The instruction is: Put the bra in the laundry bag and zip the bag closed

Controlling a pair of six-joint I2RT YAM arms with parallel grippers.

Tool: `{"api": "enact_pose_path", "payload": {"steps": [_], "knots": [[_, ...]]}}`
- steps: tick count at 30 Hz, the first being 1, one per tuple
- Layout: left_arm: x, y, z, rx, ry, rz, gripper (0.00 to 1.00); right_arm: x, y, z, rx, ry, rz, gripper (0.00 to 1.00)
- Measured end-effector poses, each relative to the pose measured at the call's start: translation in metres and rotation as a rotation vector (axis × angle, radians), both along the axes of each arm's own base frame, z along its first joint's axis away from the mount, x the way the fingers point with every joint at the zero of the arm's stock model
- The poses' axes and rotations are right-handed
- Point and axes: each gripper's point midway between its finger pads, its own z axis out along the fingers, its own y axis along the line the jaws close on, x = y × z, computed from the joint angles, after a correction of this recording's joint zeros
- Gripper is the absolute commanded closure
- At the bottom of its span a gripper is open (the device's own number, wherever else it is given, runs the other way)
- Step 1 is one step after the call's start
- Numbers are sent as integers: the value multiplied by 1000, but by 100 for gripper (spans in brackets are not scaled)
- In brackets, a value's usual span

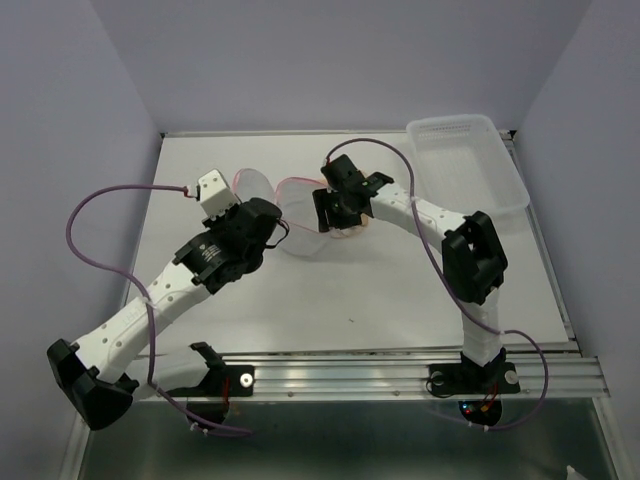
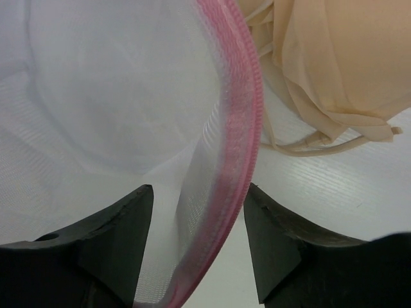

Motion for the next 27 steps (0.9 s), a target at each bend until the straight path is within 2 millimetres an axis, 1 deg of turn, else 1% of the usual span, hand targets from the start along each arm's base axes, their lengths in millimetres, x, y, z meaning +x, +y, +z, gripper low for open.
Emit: {"api": "enact_pose_path", "payload": {"steps": [3, 5, 7, 8, 9, 11, 15, 18, 22, 24, 27], "knots": [[1, 0, 13, -5, -49, -35, 100, 4, 4, 7, 12, -18, 14, 24], [1, 0, 21, -6, -79, -56, 100, 4, 7, 13, 29, -27, 27, 23], [1, 1, 27, -4, -104, -70, 100, 4, 12, 23, 54, -37, 50, 17], [1, 1, 30, -2, -114, -76, 100, 4, 14, 29, 69, -43, 61, 13], [2, 1, 33, 0, -122, -81, 100, 3, 17, 36, 86, -53, 75, 7], [3, 0, 36, 7, -137, -90, 100, 3, 20, 49, 113, -75, 99, 2], [6, -1, 33, 29, -131, -100, 100, 0, 23, 73, 152, -118, 149, 0], [9, -4, 29, 41, -121, -100, 100, -5, 26, 87, 176, -142, 193, 0], [13, -7, 21, 62, -96, -102, 100, -3, 25, 98, 194, -168, 210, 0], [13, -8, 19, 70, -91, -104, 100, 4, 18, 99, 192, -176, 200, 0], [13, -7, 19, 84, -90, -109, 100, 22, -4, 98, 188, -183, 173, 0]]}}
